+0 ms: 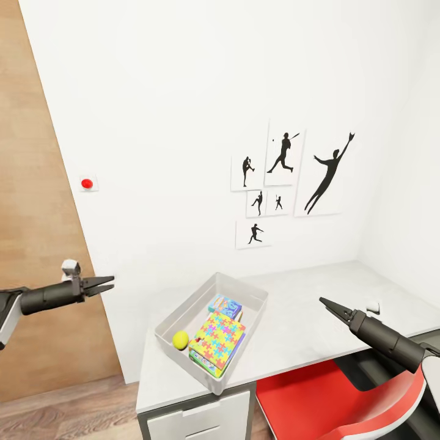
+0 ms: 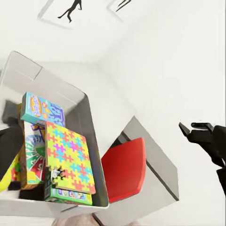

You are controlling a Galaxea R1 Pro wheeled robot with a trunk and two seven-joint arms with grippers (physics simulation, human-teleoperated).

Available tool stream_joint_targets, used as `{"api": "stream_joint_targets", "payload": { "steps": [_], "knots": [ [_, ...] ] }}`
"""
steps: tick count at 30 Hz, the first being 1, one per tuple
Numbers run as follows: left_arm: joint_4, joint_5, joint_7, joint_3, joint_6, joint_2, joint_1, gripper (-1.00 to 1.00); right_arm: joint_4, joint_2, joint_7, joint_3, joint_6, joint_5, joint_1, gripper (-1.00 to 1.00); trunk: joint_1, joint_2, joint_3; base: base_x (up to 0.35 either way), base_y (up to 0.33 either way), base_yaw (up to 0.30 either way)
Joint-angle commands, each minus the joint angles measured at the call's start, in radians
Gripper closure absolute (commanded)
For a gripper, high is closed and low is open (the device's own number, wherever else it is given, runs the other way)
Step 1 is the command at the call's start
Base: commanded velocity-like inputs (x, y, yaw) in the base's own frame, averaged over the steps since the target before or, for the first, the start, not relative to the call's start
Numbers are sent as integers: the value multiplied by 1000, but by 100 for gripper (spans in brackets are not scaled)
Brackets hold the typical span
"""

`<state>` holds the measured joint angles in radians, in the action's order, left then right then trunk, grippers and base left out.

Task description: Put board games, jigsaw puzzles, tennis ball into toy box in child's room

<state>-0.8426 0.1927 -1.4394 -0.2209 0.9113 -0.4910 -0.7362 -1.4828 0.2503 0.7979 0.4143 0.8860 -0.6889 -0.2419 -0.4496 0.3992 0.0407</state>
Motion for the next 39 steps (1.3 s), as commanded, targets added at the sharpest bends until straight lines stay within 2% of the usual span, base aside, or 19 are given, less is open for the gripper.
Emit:
{"api": "stream_joint_targets", "payload": {
  "steps": [1, 2, 4, 9, 17, 23, 33, 39],
  "knots": [
    [18, 2, -22, -1, -10, -4, 2, -100, 0, 0, 3, 1, 5, 0, 0, -100, 0, 1, 0, 0, 0, 0],
    [43, 5, -51, -3, -40, -9, 5, -100, 0, 0, 3, 1, 6, -1, 0, -100, 0, 1, 0, -6, 0, 0],
    [64, 7, -83, -6, -58, -15, 8, -100, 0, 0, 2, 1, 6, -1, 0, -100, 0, 1, 0, -45, 5, 0],
    [80, 4, -131, -14, -62, -22, 10, -100, -1, 2, 5, 1, 8, -1, 0, -100, 0, 1, 0, -146, 84, -5],
    [86, 3, -131, -18, -69, -26, 11, -100, 1, 1, 56, 1, 6, 0, 0, -100, 0, 1, 4, -114, 90, -185],
    [86, 3, -131, -18, -69, -26, 11, -100, 1, 1, 64, 1, 5, 0, 0, -100, 0, 1, 6, -15, 11, -186],
    [86, 7, -131, -22, -65, -51, 11, -100, 1, 7, 63, 3, 8, 0, 0, -100, 0, 1, 6, -2, 1, -25],
    [86, 9, -131, -24, -63, -54, 11, -100, 1, 6, 64, 4, 10, 0, 0, -100, 0, 1, 6, 0, 0, -1]
  ]
}}
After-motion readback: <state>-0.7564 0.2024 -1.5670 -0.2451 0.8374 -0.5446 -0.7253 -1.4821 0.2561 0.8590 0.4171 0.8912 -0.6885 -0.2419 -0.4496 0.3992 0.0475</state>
